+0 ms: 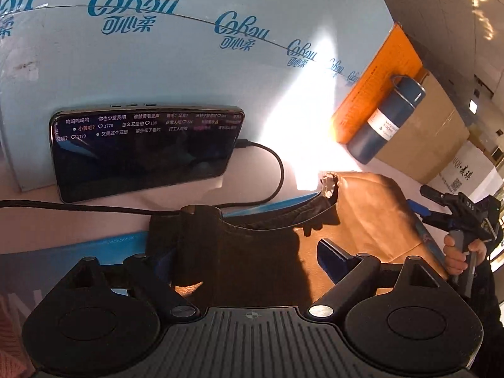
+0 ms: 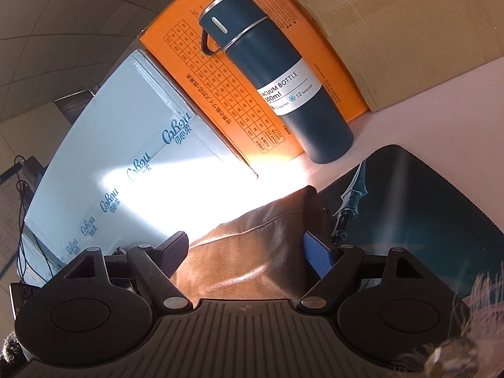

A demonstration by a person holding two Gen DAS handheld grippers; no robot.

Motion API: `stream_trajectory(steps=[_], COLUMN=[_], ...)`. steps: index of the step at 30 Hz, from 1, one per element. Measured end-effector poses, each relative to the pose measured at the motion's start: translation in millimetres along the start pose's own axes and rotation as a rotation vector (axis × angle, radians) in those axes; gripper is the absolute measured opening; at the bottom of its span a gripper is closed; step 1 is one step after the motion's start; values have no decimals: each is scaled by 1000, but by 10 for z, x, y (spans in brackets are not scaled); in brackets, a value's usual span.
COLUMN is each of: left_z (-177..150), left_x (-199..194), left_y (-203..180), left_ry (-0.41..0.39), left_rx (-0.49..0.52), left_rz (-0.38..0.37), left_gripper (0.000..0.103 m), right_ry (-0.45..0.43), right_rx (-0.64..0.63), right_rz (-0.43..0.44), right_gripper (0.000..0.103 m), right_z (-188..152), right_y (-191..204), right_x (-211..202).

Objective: Fold clothes

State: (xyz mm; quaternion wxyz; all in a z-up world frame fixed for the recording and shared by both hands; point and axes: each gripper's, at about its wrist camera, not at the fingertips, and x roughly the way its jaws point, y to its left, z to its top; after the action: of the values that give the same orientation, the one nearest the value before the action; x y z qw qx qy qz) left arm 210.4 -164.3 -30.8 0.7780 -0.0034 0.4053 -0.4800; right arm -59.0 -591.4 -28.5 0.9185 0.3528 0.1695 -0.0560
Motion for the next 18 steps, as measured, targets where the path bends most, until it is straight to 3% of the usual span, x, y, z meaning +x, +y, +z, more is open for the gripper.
stream_trajectory(steps=[2,3,4,6,10,12,15,18], left_z=[-55,-107,-160,-273,-539,-672,-871,-1090], left_x=[-4,-11,-19,-78,-397,-557,-797,-809], left_y=[-139,-230,-321,-494,-795,-946,-1172,-1227], left_ry=[-15,-22,-29,-53,-145,-191,-260,-239], left_rx=[80,139,198,293,379,422,486,495], left_rz=[34,65,96,129,65,33,-15,-27], left_gripper=[40,12,5,3,2,2,2,2], right_ry=[-2,0,2,3,-13,-12,32,105], right_rx=[-21,-34,-46,-75,-190,-283,-428,-603], right_rz=[-9,-18,-26,-52,-100,-97,-56,-51], right_gripper=[79,79,79,79,79,85,87,93], right_z=[-2,-6,-11,-26,-74,-106,-153,-192], right_y=[21,35,50,89,255,415,689,985], right_x=[-11,-8,-3,-3,-66,-114,-130,-75])
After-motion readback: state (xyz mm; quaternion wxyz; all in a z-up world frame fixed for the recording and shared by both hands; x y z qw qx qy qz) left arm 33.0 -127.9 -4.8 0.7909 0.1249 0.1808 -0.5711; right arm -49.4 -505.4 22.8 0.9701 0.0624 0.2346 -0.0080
